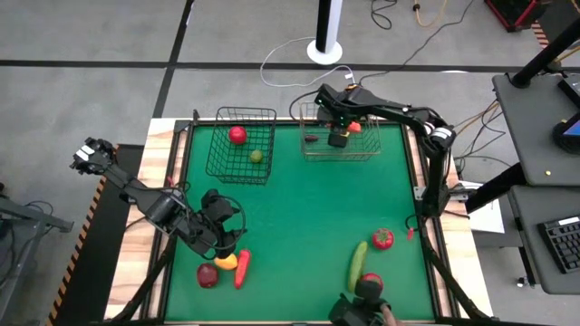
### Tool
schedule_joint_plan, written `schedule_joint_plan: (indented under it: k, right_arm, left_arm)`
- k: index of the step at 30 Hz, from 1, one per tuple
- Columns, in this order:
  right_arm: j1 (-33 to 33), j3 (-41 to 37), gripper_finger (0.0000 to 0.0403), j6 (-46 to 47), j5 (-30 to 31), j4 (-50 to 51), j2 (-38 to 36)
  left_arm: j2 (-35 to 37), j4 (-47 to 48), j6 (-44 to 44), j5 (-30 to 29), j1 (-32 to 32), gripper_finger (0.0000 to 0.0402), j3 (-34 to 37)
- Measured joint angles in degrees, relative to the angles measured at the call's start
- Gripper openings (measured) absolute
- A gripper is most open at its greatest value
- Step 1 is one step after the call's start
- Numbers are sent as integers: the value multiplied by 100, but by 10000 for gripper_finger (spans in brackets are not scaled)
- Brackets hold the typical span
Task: Sort produce into baskets
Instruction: Put the carrot into the gold wire basket, then put the lemon into the black wire basket
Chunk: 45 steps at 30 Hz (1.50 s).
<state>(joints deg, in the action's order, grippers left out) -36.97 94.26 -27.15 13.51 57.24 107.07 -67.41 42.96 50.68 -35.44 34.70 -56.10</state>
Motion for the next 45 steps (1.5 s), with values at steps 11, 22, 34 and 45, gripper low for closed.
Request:
schedule_joint_plan:
  k: [11,22,34,45]
  right_arm:
    - [7,2,151,99,-6,-279,-44]
    - [17,2,193,240,-9,-333,-119]
    - [57,2,197,973,-1086,-331,-1148]
    - [912,-274,197,1682,-2104,-364,-2071]
  left_arm:
    - [-12,-2,-3,-4,0,290,0]
    - [-318,-4,86,90,-2,290,0]
    - [-811,-6,-279,1674,-2,290,-8]
    - [-1237,-6,-229,2592,327,290,-13]
